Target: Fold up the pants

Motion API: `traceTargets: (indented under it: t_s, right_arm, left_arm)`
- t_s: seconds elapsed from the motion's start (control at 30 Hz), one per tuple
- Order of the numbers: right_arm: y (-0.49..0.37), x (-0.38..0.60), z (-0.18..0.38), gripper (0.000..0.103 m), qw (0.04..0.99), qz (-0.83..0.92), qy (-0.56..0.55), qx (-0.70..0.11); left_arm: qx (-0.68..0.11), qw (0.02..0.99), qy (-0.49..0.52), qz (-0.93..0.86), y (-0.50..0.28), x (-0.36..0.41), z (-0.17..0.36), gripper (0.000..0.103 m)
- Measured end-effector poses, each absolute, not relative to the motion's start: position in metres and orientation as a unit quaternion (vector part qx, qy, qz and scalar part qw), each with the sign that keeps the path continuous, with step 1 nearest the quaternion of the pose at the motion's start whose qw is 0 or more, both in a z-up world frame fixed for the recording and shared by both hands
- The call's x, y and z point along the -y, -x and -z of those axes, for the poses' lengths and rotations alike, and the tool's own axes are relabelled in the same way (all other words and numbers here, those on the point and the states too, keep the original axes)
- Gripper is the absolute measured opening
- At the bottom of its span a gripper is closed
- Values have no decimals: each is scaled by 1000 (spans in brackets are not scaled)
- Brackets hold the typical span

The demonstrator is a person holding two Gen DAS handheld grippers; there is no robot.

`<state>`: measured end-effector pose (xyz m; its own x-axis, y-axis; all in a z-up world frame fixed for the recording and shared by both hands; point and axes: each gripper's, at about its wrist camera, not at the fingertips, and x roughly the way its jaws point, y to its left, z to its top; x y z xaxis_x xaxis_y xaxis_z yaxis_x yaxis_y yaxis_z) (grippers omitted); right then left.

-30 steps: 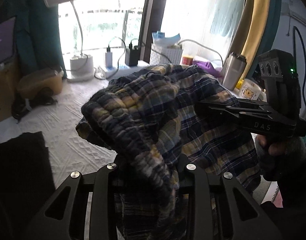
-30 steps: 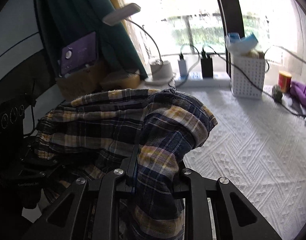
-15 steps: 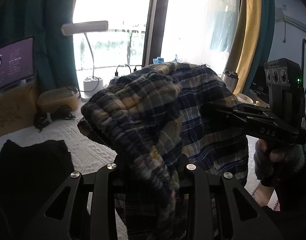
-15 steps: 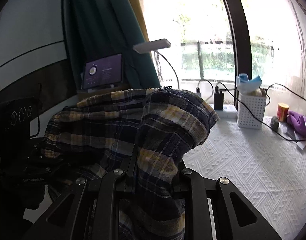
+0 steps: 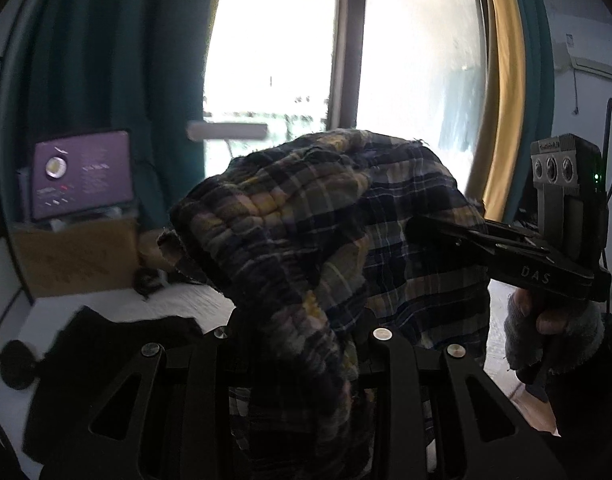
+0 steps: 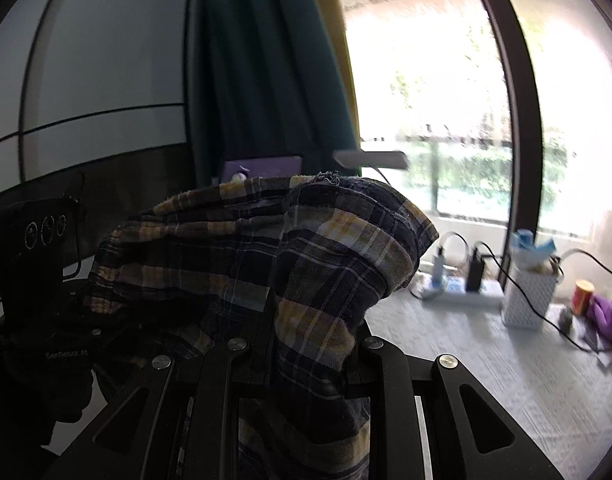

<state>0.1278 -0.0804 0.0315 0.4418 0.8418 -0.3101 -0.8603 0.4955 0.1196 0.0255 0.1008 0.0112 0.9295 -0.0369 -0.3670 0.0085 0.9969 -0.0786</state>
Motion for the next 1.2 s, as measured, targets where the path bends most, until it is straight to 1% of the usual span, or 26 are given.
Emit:
traceTargets:
  t_s: [0.3, 0.5, 0.63, 0.9, 1.2]
  right_arm:
    - [-102, 31, -51, 23, 829, -541, 30, -140]
    - [-101, -5, -40, 23, 822, -546, 39, -156]
    - [-116, -29, -20, 23, 824, -535, 54, -178]
    - [-159, -60, 30, 23, 822, -512, 64, -241]
    - [-208, -91, 82, 23, 807, -502, 56, -308]
  left_arm:
    - [-151, 987, 28, -39, 14, -143, -29, 29]
    - [-156, 985, 43, -64, 20, -171, -23, 29]
    - [-180, 980, 52, -61, 6, -187, -8, 29]
    - [-247, 965, 71, -52, -37, -212, 39, 29]
    - [-316, 942, 92, -60, -84, -239, 82, 29]
